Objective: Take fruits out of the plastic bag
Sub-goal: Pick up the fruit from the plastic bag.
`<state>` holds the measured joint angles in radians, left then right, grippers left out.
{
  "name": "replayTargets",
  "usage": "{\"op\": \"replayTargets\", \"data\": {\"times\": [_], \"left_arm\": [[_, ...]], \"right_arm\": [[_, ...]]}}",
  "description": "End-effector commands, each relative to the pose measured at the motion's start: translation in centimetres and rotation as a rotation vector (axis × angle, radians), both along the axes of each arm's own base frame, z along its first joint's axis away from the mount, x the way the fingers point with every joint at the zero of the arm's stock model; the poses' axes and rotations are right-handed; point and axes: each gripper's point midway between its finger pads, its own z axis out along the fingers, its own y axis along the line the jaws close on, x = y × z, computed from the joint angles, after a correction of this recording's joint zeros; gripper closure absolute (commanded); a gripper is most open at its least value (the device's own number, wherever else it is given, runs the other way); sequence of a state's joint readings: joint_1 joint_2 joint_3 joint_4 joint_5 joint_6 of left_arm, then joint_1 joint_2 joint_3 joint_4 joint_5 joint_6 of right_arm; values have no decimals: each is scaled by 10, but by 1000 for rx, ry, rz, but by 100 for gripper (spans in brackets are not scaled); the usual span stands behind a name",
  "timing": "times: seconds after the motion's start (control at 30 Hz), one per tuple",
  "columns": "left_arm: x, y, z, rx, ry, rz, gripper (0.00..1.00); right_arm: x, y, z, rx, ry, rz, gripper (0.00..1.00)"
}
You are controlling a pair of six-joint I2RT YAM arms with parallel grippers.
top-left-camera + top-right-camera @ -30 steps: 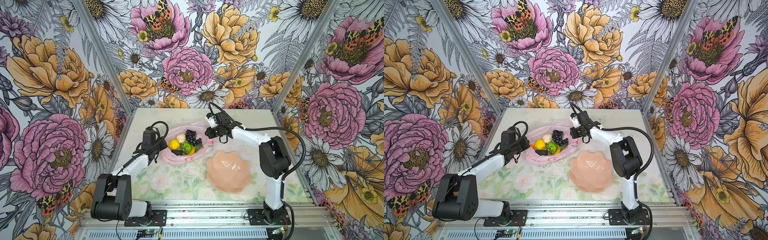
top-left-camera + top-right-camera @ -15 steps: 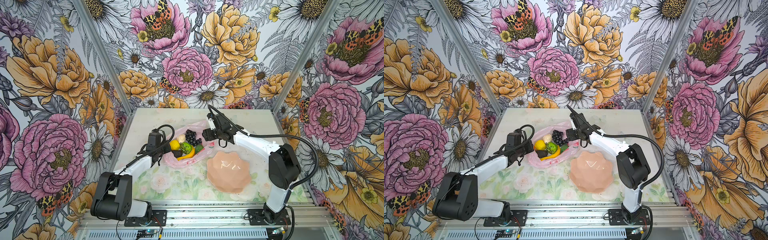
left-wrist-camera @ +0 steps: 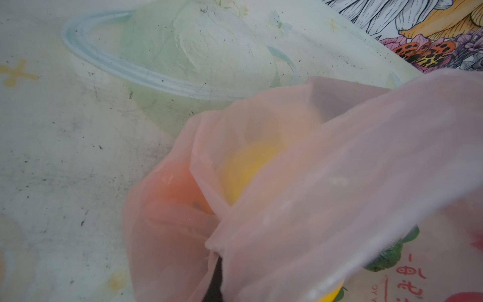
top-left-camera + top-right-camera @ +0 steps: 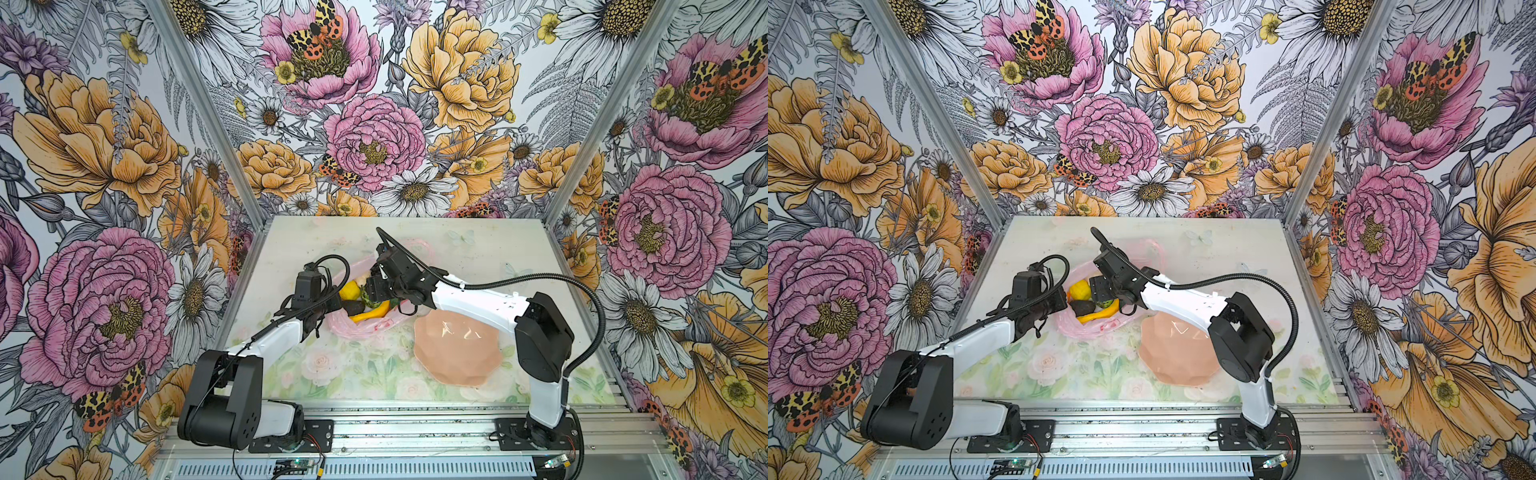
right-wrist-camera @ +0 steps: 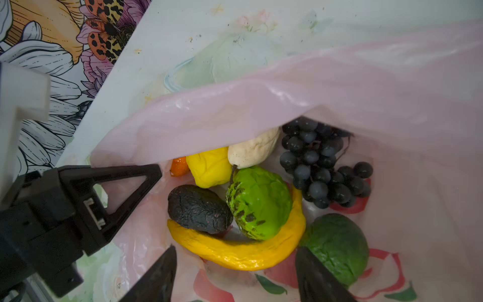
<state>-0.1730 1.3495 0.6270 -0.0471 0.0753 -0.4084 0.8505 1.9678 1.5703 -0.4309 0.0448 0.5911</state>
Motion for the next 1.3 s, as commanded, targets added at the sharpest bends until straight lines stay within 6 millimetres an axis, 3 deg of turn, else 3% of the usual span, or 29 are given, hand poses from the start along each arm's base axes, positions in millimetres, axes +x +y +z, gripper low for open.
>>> {"op": "replayTargets", "data": {"times": [0.0,0.37,0.67,1.27], "left_arm": [[2,-4,9,-1,-46,-27,98],[1,-8,11,7,-54,-37,98],[-1,-16,17,38,-68,-65,98],[-1,-23,19,74,-83,-84,98]], "right_arm": [[12,6,-5,73,57,-103,26],[23,18,-34,220,191,-311,23],[31,9,-58,258,262,-446,23],[41,22,-99,282,371,-454,23]]}}
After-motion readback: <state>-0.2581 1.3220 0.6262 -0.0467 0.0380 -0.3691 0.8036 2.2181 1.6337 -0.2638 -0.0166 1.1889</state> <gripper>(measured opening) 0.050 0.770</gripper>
